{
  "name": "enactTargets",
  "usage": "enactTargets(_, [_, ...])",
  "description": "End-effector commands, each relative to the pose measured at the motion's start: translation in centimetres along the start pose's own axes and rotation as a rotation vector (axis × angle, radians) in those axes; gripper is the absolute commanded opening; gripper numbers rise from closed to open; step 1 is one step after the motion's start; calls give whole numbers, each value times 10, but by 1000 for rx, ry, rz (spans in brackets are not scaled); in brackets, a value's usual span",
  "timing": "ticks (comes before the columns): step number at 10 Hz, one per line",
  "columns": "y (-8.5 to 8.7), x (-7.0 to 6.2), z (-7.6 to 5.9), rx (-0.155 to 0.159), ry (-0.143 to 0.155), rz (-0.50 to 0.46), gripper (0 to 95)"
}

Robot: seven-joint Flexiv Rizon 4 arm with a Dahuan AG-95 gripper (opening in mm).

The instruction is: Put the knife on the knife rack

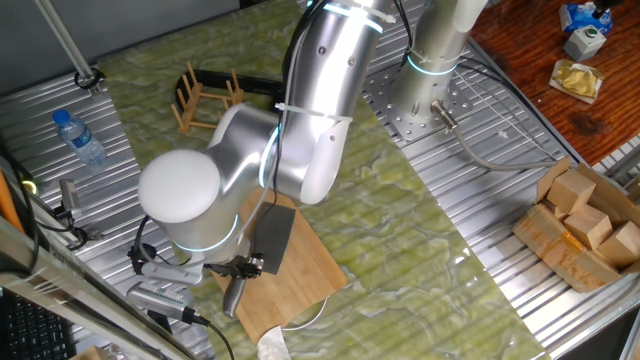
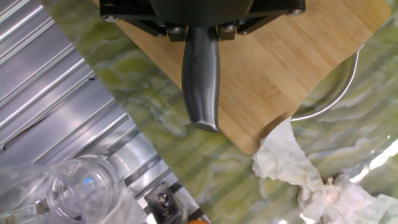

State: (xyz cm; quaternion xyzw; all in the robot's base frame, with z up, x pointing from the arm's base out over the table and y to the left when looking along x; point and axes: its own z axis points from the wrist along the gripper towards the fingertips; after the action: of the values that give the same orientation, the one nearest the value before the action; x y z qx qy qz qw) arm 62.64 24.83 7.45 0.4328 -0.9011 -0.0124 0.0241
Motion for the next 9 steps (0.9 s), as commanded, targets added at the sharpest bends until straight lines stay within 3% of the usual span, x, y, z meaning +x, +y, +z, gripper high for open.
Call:
enactTargets(1, [0,1,0,8,-11,14,0])
enactTargets(7, [0,1,0,-5,-15,-29,0])
enactTargets(9, [-5,18,-8,-11,-17,-65,0])
